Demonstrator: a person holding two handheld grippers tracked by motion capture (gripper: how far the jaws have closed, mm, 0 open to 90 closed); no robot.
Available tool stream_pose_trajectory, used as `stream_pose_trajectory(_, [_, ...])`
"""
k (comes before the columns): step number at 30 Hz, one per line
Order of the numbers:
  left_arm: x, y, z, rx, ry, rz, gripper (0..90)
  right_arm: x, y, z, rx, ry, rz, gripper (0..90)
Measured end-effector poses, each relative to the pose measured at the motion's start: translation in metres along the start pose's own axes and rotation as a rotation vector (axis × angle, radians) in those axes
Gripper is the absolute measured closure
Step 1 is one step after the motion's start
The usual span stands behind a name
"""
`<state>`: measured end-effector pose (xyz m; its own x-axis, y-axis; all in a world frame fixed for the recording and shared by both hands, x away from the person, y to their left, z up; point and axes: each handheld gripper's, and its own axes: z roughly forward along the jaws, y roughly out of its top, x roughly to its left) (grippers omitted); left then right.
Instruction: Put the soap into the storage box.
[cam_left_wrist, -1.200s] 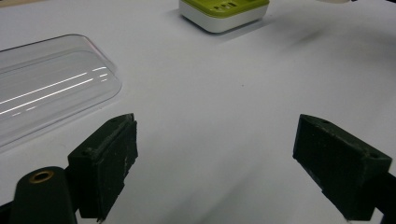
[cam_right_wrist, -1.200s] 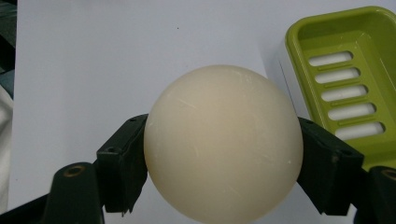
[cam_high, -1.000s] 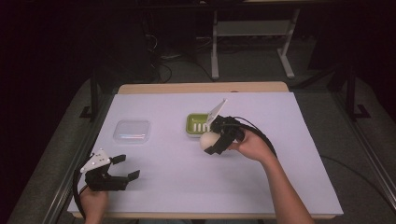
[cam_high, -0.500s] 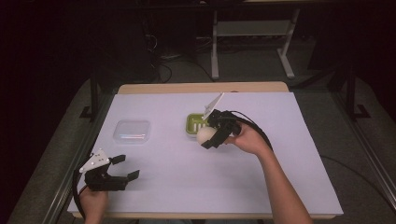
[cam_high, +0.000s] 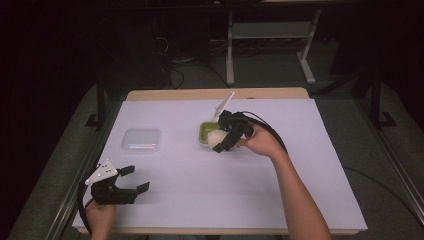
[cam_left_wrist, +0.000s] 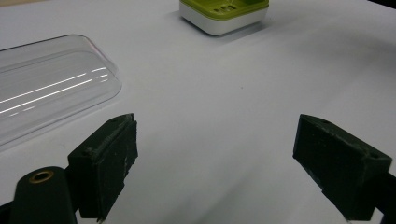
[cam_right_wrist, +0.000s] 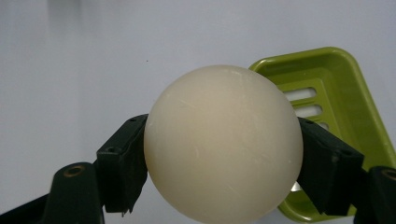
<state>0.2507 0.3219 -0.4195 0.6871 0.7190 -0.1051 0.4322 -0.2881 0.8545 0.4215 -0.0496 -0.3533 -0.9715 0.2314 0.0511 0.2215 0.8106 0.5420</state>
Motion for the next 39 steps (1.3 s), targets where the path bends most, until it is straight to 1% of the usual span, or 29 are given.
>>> stream_pose_trajectory(1, [0.000,0.000,0.000,0.002,0.001,-0.001,13.2,-0.002,0.003,-0.002,-0.008,0.009,0.005,24.5])
stream_pose_trajectory(4, [0.000,0.000,0.002,-0.006,-0.001,-0.008,13.2,-0.003,0.006,-0.004,-0.006,-0.001,-0.001,24.5])
stream_pose_trajectory(5, [0.000,0.000,0.001,0.002,0.000,0.002,13.2,-0.004,0.008,-0.005,0.000,-0.003,-0.003,24.4])
stream_pose_trajectory(7, [0.001,0.000,0.001,0.002,-0.003,0.000,13.2,-0.007,0.011,-0.006,-0.009,-0.010,-0.012,24.4])
stream_pose_trajectory(8, [0.001,0.000,0.001,0.002,-0.003,0.001,13.2,-0.009,0.012,-0.007,-0.010,-0.004,-0.007,24.4])
stream_pose_trajectory(11, [0.001,0.000,0.001,-0.001,-0.003,0.000,13.3,-0.016,0.014,-0.006,0.007,-0.018,0.005,24.4])
stream_pose_trajectory(13, [0.001,0.000,0.001,-0.001,-0.003,0.001,13.2,-0.020,0.015,-0.006,0.006,-0.018,0.018,24.5])
stream_pose_trajectory(14, [0.001,0.000,0.001,0.000,-0.003,0.000,13.2,-0.023,0.015,-0.005,-0.004,-0.029,0.027,24.4])
stream_pose_trajectory(17, [0.001,0.000,0.002,0.000,-0.002,-0.002,13.2,-0.027,0.014,-0.004,-0.012,-0.036,0.036,24.4])
stream_pose_trajectory(21, [0.001,0.000,0.001,0.000,-0.001,-0.001,13.2,-0.031,0.013,0.001,0.007,-0.044,0.058,24.4])
stream_pose_trajectory(22, [0.001,0.000,0.001,0.002,0.001,-0.001,13.2,-0.033,0.012,0.002,0.004,-0.044,0.054,24.4])
stream_pose_trajectory(26, [0.001,0.000,0.002,0.004,0.003,0.001,13.2,-0.036,0.011,0.003,0.000,-0.043,0.073,24.4])
stream_pose_trajectory(32, [0.001,0.000,0.001,0.000,0.001,-0.005,13.2,-0.039,0.012,0.007,-0.012,-0.054,0.077,24.4])
stream_pose_trajectory(39, [0.001,0.001,0.000,-0.006,0.003,-0.003,13.2,-0.041,0.013,0.013,0.004,-0.058,0.085,24.4])
